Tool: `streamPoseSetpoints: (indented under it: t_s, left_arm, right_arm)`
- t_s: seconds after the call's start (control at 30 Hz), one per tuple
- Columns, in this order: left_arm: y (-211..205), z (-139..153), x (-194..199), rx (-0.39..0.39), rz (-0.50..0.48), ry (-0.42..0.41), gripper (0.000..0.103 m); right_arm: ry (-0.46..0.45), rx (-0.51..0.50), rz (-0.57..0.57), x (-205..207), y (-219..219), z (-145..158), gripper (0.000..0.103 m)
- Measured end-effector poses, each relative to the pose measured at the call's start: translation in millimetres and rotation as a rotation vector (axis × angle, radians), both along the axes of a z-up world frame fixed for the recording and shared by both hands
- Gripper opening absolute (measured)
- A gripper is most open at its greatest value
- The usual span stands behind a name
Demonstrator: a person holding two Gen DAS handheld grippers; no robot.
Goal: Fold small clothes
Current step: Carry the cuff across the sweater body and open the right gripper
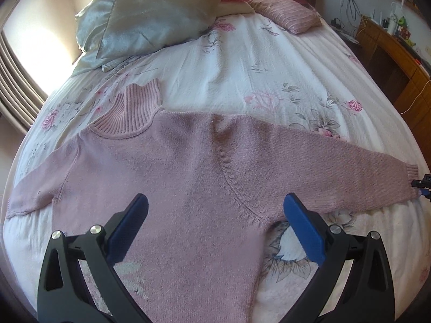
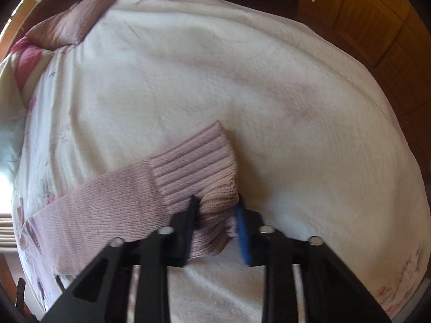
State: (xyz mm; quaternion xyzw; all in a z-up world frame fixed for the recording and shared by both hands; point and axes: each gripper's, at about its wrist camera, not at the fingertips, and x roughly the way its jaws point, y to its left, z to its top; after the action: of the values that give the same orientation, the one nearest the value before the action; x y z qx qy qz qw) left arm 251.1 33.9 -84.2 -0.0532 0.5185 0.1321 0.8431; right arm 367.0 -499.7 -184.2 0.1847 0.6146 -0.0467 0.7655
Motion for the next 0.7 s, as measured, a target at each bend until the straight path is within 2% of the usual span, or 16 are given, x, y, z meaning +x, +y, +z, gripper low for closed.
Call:
streamPoseSetpoints:
  t_s: [0.13, 0.23, 0.4, 0.57, 0.7]
  left_arm:
    - [30, 0, -14, 0.007, 0.055, 0.005, 0.100]
    - [54, 0, -24, 0.016, 0.087, 0.012, 0.100]
    - [88, -5, -37, 0.013, 0.133, 0.031, 0.100]
    - [111, -7, -45, 0.000, 0.157, 0.032, 0.100]
    - [118, -9, -47, -0.017, 0.159, 0.036, 0.100]
  right_arm:
    - [-0.114, 0.064, 0.072, -8, 33, 36, 0.018]
    - [-0.179, 0.095, 0.181, -14, 77, 61, 0.018]
    - [-0.221, 0.163, 0.374, -11, 193, 83, 0.018]
    - [-0.199, 0.212, 0.547, -28, 298, 78, 0.018]
    - [-0.149, 0.213, 0.630, -44, 356, 57, 0.018]
